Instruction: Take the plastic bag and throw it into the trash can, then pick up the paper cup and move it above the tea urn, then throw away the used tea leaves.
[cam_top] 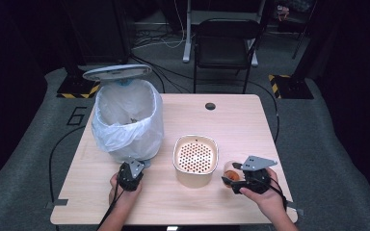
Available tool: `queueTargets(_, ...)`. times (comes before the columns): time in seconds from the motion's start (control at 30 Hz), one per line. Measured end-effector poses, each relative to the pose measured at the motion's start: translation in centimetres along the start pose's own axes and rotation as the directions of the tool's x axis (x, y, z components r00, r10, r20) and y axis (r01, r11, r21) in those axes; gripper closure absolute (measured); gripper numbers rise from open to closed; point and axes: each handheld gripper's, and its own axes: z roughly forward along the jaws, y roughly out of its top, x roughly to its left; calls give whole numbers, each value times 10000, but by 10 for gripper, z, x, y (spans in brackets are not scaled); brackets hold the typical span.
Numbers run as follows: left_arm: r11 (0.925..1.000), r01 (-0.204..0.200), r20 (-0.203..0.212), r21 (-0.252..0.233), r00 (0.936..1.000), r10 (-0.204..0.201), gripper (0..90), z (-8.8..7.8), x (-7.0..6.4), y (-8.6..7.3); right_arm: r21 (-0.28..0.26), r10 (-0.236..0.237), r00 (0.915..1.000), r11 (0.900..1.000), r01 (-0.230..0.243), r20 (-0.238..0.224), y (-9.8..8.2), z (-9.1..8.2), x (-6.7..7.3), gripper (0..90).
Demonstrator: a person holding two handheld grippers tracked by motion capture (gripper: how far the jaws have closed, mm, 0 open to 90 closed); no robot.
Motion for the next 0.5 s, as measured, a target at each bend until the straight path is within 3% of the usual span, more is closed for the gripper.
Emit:
queueTargets(0.3,10000,3,-76,-62,10000,-3,891,0,-1,0,-12,-17,9992,10000,18,409,18,2,-18,330)
queueTargets(0.5,10000,2,21,12,10000,-2,891,0,0,0,1,-90,9992,10000,90,399,34,7,-30,328)
